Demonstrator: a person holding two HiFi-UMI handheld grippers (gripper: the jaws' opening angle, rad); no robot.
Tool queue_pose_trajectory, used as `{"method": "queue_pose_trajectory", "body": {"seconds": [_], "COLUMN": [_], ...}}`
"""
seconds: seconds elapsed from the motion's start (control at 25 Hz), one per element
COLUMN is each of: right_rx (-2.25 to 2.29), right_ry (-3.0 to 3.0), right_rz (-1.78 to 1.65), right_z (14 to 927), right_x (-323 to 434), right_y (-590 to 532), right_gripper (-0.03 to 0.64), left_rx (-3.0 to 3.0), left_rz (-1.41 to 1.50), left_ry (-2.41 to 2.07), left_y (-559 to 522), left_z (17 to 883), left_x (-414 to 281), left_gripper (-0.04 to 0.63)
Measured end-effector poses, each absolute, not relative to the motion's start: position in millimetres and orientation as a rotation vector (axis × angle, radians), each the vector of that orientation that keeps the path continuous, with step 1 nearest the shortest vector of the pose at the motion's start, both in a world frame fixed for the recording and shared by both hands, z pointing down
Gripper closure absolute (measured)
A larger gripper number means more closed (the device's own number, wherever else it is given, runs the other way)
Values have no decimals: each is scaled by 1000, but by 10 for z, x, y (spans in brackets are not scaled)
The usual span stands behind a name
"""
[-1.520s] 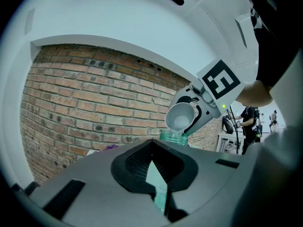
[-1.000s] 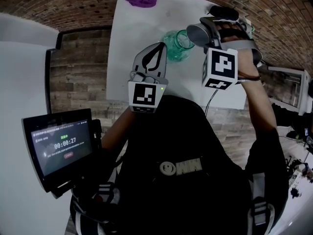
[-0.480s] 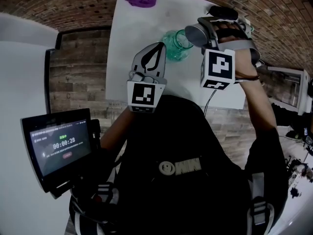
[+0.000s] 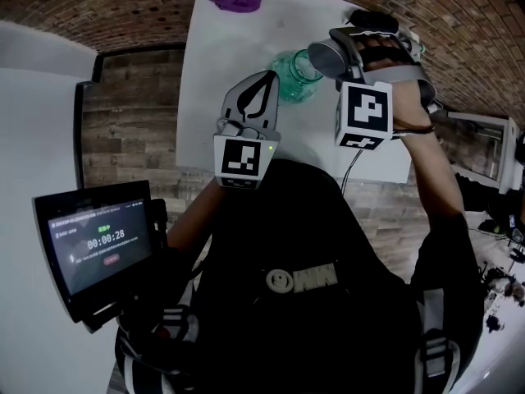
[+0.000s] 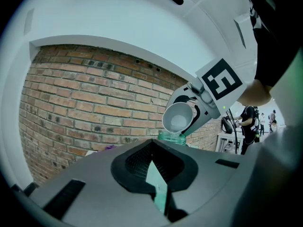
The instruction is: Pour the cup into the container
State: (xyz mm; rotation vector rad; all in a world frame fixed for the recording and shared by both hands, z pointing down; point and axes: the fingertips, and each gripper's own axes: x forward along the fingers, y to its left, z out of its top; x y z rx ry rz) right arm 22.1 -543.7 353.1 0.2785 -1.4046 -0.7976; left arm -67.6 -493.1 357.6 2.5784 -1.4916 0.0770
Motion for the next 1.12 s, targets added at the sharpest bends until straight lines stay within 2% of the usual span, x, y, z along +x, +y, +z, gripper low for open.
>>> {"method": "queue_pose_trajectory", "body": {"seconds": [1.12], "right_rx": [271], "right_ry": [-1397], "right_rz": [-812], "right_z": [3517], "right_x": [206], "right_y": [-5440], "right_gripper": [333], "left_rx": [2567], "left_rz": [81], "left_ry": [-1490], "left_y": [-4954], "left_z": [3616], "left_x": [-690], "left_gripper": [597]}}
